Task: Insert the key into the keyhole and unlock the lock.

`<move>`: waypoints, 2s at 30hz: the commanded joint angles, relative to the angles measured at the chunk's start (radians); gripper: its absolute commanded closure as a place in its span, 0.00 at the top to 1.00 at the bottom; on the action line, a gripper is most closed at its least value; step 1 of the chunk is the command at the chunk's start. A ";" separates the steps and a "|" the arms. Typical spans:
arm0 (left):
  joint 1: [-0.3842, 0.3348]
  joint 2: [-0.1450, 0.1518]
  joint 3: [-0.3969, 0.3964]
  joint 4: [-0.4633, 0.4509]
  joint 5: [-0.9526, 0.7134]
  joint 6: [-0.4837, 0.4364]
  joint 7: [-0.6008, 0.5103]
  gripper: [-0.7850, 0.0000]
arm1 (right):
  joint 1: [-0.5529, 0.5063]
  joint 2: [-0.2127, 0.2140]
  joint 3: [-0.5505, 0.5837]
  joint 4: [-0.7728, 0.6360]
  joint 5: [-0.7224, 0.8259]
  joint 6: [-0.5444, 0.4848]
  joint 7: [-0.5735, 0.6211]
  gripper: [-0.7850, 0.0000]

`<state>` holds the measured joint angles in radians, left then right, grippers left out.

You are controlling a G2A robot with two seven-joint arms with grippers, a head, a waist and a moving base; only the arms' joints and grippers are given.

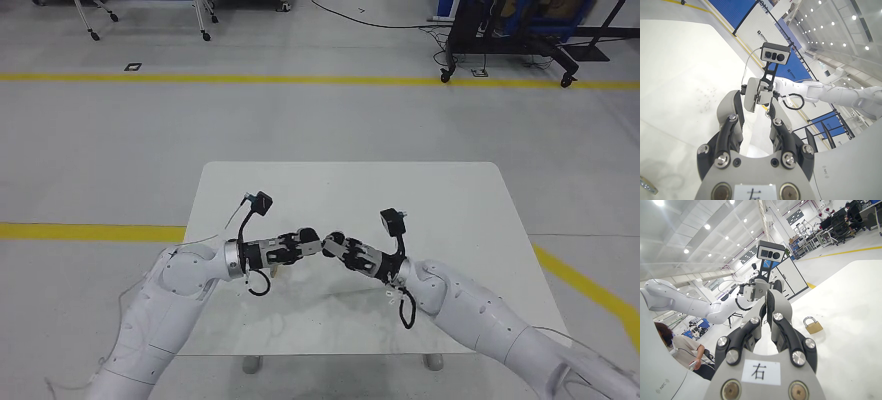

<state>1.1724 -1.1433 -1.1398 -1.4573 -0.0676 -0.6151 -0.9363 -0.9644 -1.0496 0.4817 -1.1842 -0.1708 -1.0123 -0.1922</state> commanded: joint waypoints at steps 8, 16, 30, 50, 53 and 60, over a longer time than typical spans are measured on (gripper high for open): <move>-0.014 0.003 0.018 0.013 -0.034 -0.004 -0.016 0.15 | -0.002 -0.006 0.023 0.018 0.069 0.000 0.068 0.00; -0.024 0.005 0.028 0.023 -0.045 -0.006 -0.019 0.16 | -0.010 -0.015 0.046 0.019 0.104 0.000 0.126 0.00; -0.039 0.008 0.052 0.035 -0.031 0.005 -0.014 0.00 | -0.029 -0.035 0.087 0.027 0.161 0.000 0.216 0.00; -0.026 0.023 0.028 0.024 -0.030 -0.003 0.021 0.00 | -0.050 -0.042 0.117 0.026 0.179 0.000 0.254 1.00; -0.027 0.025 0.031 0.020 -0.026 -0.001 0.001 0.00 | -0.052 -0.042 0.124 0.026 0.176 0.009 0.251 1.00; -0.059 0.028 0.086 0.021 -0.002 0.056 -0.133 0.00 | -0.075 0.013 0.219 0.005 0.060 0.000 0.415 1.00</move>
<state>1.1202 -1.1151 -1.0654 -1.4370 -0.0758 -0.5654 -1.0514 -1.0297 -1.0480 0.6812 -1.1602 -0.1007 -1.0125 0.1990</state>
